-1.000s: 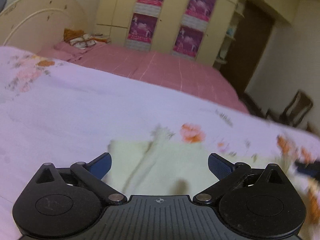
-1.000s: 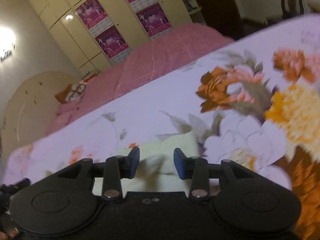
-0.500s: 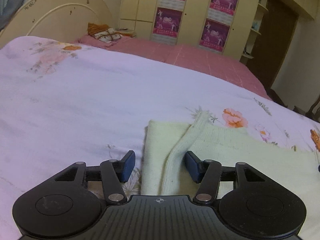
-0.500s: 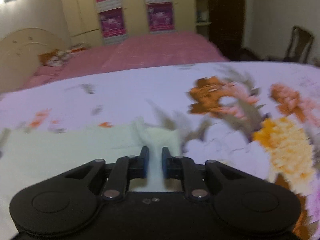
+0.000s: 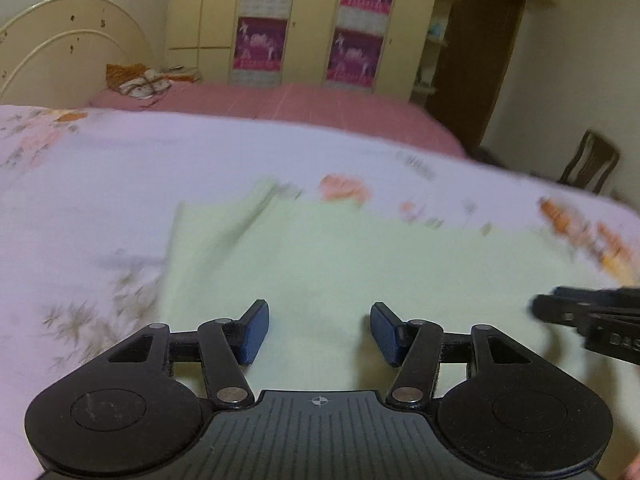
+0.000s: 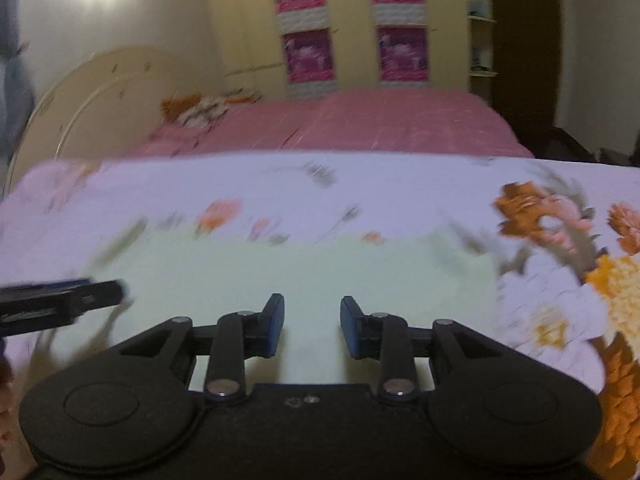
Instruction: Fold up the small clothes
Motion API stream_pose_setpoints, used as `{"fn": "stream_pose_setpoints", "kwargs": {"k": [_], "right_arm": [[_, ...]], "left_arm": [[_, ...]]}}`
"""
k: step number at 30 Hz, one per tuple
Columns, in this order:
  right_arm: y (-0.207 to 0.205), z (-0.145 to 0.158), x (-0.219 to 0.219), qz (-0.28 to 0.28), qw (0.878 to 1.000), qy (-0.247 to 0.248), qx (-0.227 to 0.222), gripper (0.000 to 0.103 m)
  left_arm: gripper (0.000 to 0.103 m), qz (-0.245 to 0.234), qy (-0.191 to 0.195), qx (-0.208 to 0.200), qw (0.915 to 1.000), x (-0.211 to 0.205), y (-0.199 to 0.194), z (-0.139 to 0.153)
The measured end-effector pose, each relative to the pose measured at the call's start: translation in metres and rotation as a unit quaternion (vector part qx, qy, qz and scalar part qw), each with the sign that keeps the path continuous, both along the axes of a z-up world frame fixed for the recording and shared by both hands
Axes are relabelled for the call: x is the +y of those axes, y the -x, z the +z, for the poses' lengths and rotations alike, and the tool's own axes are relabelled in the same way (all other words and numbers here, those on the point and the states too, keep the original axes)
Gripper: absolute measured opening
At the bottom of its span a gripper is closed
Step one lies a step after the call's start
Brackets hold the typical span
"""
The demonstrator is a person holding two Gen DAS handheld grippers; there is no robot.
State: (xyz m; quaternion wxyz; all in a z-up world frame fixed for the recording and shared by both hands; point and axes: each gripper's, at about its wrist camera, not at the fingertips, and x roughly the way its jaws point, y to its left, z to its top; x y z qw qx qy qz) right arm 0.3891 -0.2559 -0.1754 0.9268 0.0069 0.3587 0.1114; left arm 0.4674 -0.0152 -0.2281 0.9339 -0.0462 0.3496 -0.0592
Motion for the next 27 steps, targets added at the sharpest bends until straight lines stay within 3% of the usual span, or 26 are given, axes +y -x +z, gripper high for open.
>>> {"fn": "stream_pose_setpoints", "kwargs": {"k": [3, 5, 7, 11, 17, 20, 23, 27], "right_arm": [[0.009, -0.016, 0.001, 0.006, 0.997, 0.071, -0.010, 0.031], [0.013, -0.017, -0.011, -0.009, 0.996, 0.088, -0.021, 0.032], [0.012, -0.015, -0.026, -0.028, 0.998, 0.063, -0.012, 0.033], [0.015, -0.009, -0.021, -0.040, 0.997, 0.070, -0.007, 0.035], [0.039, 0.006, -0.001, -0.017, 0.999, 0.029, -0.016, 0.037], [0.041, 0.002, 0.007, -0.012, 1.000, 0.026, -0.003, 0.039], [0.036, -0.015, 0.006, -0.026, 0.998, 0.049, 0.029, 0.041], [0.041, -0.016, -0.005, -0.038, 0.998, 0.033, 0.033, 0.041]], "left_arm": [[0.056, -0.014, -0.030, -0.007, 0.9994, 0.003, 0.005, 0.002], [0.056, -0.011, -0.031, -0.004, 0.9995, 0.009, 0.010, 0.004], [0.056, -0.004, -0.030, 0.000, 0.9996, 0.014, 0.015, 0.007], [0.057, 0.008, -0.034, 0.008, 0.9994, 0.011, 0.021, 0.017], [0.057, 0.005, -0.033, 0.018, 0.9993, -0.001, 0.032, 0.026], [0.068, 0.010, -0.046, 0.029, 0.9985, -0.005, 0.032, 0.017], [0.069, 0.008, -0.049, 0.027, 0.9984, -0.003, 0.034, 0.012], [0.069, 0.011, -0.050, 0.036, 0.9980, -0.003, 0.038, 0.016]]}}
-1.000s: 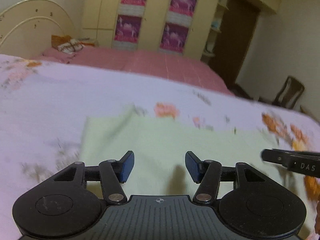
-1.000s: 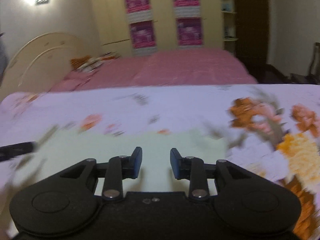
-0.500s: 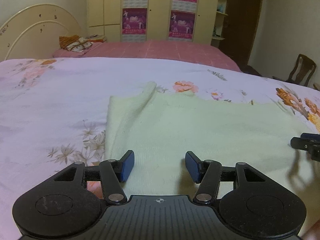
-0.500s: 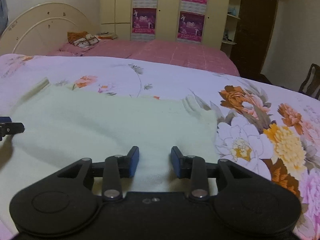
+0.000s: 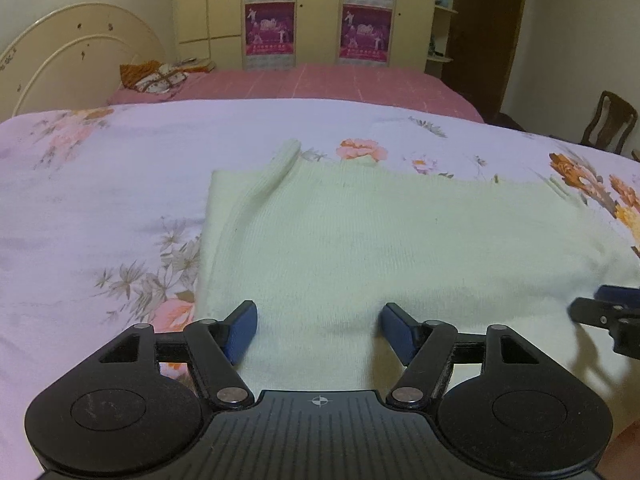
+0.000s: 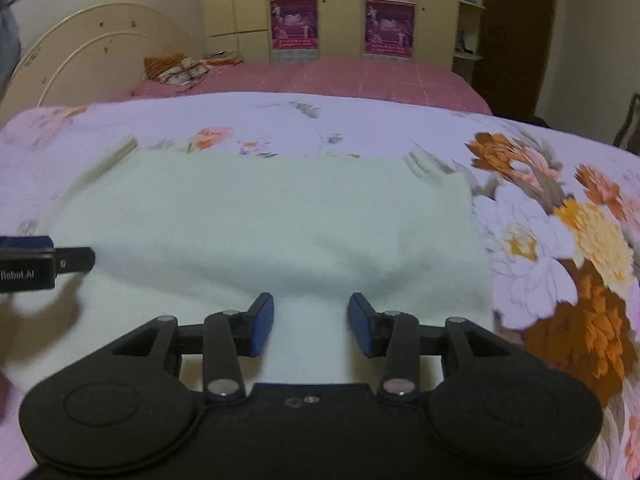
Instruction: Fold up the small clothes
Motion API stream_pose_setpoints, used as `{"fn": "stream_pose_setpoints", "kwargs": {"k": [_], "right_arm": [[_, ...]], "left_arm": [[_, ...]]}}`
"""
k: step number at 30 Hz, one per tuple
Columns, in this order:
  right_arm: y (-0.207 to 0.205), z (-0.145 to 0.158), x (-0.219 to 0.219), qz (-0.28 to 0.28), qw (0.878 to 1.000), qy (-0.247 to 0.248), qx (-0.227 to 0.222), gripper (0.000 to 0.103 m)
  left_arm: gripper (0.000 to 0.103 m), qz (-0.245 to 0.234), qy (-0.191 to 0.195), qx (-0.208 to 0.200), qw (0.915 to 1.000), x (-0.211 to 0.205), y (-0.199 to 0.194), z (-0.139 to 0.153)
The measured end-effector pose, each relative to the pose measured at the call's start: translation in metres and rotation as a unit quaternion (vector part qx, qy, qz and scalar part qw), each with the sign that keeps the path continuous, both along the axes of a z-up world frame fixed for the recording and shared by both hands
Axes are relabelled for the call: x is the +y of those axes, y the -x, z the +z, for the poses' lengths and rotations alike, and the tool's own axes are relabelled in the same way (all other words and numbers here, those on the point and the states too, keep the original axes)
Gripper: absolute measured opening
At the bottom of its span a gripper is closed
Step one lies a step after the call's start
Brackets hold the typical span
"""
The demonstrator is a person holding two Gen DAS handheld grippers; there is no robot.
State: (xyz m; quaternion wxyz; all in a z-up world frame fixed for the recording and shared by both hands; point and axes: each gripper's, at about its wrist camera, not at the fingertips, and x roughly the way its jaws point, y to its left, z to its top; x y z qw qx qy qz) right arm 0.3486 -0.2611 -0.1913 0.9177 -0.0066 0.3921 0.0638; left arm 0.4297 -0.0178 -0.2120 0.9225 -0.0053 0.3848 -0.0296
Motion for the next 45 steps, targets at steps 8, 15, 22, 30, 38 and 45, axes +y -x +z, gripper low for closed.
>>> {"fn": "stream_pose_setpoints", "kwargs": {"k": [8, 15, 22, 30, 38, 45], "right_arm": [[0.031, 0.015, 0.007, 0.015, 0.999, -0.039, -0.004, 0.041], [0.050, 0.010, 0.028, 0.042, 0.999, -0.018, 0.003, 0.042], [0.072, -0.002, 0.016, 0.035, 0.999, 0.025, 0.006, 0.043], [0.079, -0.008, 0.007, 0.004, 1.000, 0.020, 0.013, 0.047], [0.080, -0.010, 0.012, -0.022, 0.999, 0.022, 0.016, 0.049], [0.079, -0.010, 0.009, -0.017, 1.000, 0.019, 0.011, 0.049]], "left_arm": [[0.069, -0.025, 0.008, 0.004, 0.9996, -0.010, 0.029, 0.009], [0.072, -0.035, -0.001, 0.012, 0.9993, -0.014, 0.056, -0.007], [0.077, -0.039, -0.009, 0.002, 0.9992, 0.002, 0.080, -0.012], [0.080, -0.038, -0.013, -0.004, 0.9992, 0.003, 0.084, -0.016], [0.081, -0.043, -0.019, 0.001, 0.9989, 0.001, 0.083, -0.015], [0.084, -0.043, -0.020, 0.002, 0.9989, 0.000, 0.081, -0.016]]}}
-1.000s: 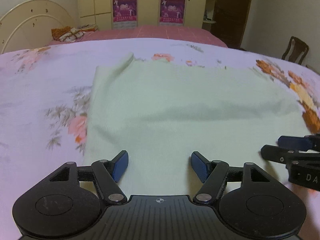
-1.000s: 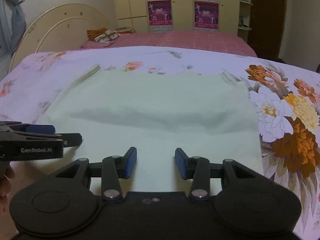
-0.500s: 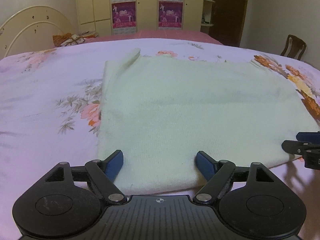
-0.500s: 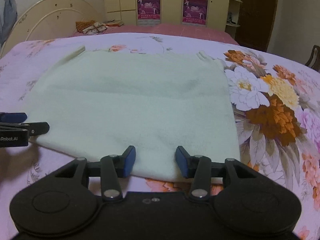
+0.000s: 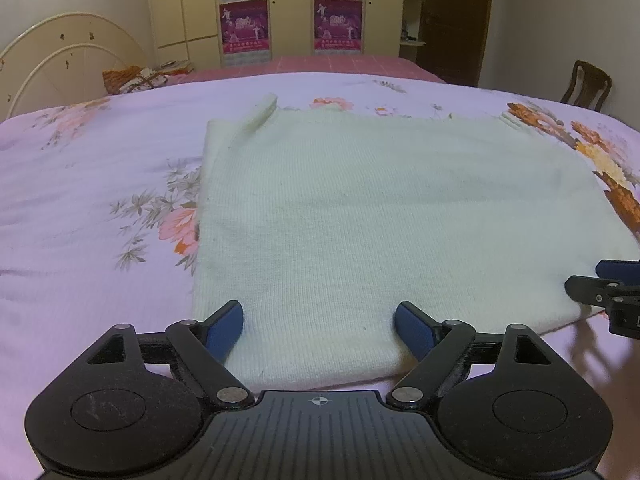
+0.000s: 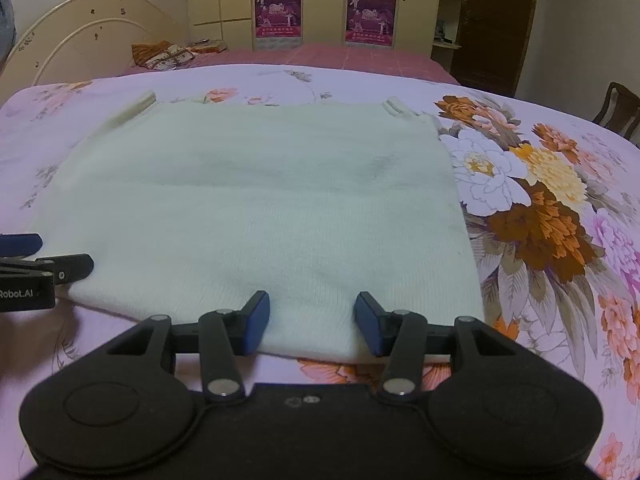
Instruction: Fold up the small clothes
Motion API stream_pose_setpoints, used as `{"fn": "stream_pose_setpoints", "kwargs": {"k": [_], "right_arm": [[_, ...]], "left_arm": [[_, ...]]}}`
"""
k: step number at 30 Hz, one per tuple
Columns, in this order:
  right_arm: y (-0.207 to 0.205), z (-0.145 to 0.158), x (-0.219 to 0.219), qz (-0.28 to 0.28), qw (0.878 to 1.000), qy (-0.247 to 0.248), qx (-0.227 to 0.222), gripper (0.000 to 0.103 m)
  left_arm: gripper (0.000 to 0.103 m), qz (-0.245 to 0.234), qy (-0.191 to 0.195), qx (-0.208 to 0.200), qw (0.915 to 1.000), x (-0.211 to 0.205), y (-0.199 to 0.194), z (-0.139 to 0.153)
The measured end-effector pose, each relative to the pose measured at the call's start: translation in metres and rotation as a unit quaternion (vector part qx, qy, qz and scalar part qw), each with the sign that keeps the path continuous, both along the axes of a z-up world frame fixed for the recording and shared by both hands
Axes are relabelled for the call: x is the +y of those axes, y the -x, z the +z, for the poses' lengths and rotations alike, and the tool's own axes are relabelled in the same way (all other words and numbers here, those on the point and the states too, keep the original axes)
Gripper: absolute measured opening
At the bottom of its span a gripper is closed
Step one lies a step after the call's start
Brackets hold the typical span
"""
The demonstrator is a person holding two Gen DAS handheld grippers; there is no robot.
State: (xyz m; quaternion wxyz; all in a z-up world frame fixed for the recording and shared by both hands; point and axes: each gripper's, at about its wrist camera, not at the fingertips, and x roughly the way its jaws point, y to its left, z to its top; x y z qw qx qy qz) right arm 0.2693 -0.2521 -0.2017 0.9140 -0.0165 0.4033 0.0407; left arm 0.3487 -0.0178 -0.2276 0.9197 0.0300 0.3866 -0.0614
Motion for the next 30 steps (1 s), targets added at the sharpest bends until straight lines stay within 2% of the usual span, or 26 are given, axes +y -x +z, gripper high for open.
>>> {"fn": "stream_pose_setpoints", "kwargs": {"k": [8, 15, 18, 20, 22, 26, 30], "right_arm": [[0.004, -0.001, -0.004, 0.015, 1.000, -0.010, -0.009, 0.050], [0.002, 0.004, -0.007, 0.032, 0.999, -0.022, 0.005, 0.051], [0.002, 0.011, -0.012, 0.034, 0.998, -0.046, 0.006, 0.051], [0.002, 0.021, -0.016, 0.031, 0.998, -0.062, -0.008, 0.051], [-0.004, 0.030, -0.012, 0.033, 0.998, -0.055, -0.028, 0.052], [-0.035, 0.040, -0.004, 0.024, 0.997, -0.057, -0.043, 0.052], [-0.069, 0.038, 0.009, 0.024, 0.998, -0.037, -0.054, 0.052]], "left_arm": [[0.087, 0.004, -0.002, 0.005, 1.0000, -0.002, -0.003, -0.001], [0.087, 0.007, -0.006, 0.023, 0.9997, -0.003, -0.008, 0.006], [0.087, -0.001, 0.011, 0.003, 0.9999, -0.002, -0.001, 0.022], [0.087, -0.018, 0.021, -0.015, 0.9995, -0.006, -0.002, 0.033], [0.087, -0.029, 0.027, -0.021, 0.9990, -0.011, -0.015, 0.038], [0.087, -0.014, 0.055, -0.020, 0.9982, -0.016, -0.053, 0.037], [0.087, -0.012, 0.041, -0.023, 0.9988, -0.021, -0.088, 0.023]]}}
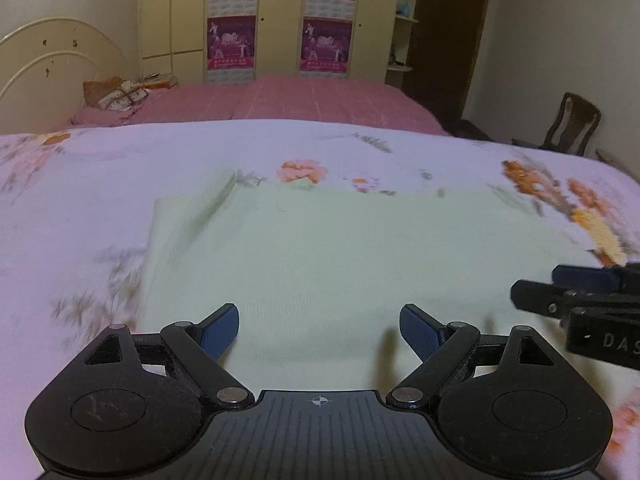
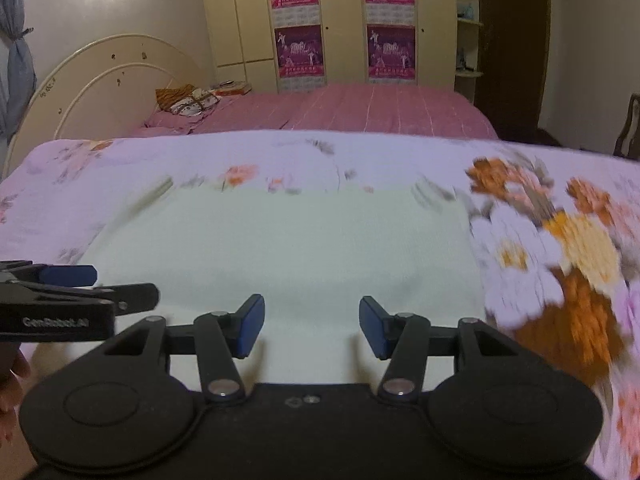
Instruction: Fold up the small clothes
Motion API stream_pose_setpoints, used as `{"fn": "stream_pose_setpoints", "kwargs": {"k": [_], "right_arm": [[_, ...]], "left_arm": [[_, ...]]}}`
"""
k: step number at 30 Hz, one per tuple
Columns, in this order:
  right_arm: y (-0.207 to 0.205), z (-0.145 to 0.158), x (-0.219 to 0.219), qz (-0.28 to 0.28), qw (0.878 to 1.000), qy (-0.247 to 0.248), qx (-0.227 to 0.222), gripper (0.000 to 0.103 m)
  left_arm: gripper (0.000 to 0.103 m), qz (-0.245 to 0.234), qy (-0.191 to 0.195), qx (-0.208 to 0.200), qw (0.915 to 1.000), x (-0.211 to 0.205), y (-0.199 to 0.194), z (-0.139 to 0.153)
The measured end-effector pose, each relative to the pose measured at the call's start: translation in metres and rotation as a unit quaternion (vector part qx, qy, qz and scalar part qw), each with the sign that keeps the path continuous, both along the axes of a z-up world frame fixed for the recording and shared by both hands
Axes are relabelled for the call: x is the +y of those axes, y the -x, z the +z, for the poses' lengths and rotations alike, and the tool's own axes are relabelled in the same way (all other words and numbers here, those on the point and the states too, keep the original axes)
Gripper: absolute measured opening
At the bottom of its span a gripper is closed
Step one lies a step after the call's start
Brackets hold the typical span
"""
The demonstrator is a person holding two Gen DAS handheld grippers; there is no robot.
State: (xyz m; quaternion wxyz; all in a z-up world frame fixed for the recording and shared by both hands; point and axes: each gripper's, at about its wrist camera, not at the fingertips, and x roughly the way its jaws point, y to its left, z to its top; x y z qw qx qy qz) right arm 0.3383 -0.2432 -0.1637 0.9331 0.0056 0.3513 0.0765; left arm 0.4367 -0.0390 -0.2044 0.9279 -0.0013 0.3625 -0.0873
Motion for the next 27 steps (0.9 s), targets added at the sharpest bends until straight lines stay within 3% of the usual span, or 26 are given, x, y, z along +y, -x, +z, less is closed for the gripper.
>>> {"fn": "stream_pose_setpoints", "kwargs": {"k": [8, 11, 14, 17, 20, 23, 27], "right_arm": [[-0.055, -0.026, -0.004, -0.020, 0.999, 0.038, 0.016, 0.054], [-0.062, -0.030, -0.021, -0.037, 0.999, 0.039, 0.012, 0.057], [-0.070, -0.029, -0.039, -0.062, 0.998, 0.021, 0.011, 0.057], [-0.081, -0.033, -0.039, -0.059, 0.998, 0.034, 0.013, 0.058], [-0.095, -0.036, -0.046, -0.069, 0.997, 0.033, 0.016, 0.058], [-0.102, -0.030, -0.058, -0.090, 0.996, 0.011, 0.011, 0.058], [-0.109, -0.028, -0.055, -0.067, 0.998, 0.020, 0.007, 0.057]], "left_arm": [[0.087, 0.054, -0.010, -0.019, 0.9983, 0.034, -0.051, -0.015], [0.087, 0.101, 0.002, -0.013, 0.9948, 0.052, -0.064, -0.018], [0.087, 0.130, 0.038, 0.008, 0.9908, 0.070, -0.075, -0.029], [0.087, 0.114, 0.015, 0.001, 0.9934, 0.063, -0.076, -0.032], [0.087, 0.129, 0.021, -0.008, 0.9914, 0.057, -0.072, -0.024], [0.087, 0.096, 0.010, -0.050, 0.9941, 0.043, -0.064, -0.009], [0.087, 0.052, 0.006, -0.044, 0.9977, 0.025, -0.072, -0.011]]}}
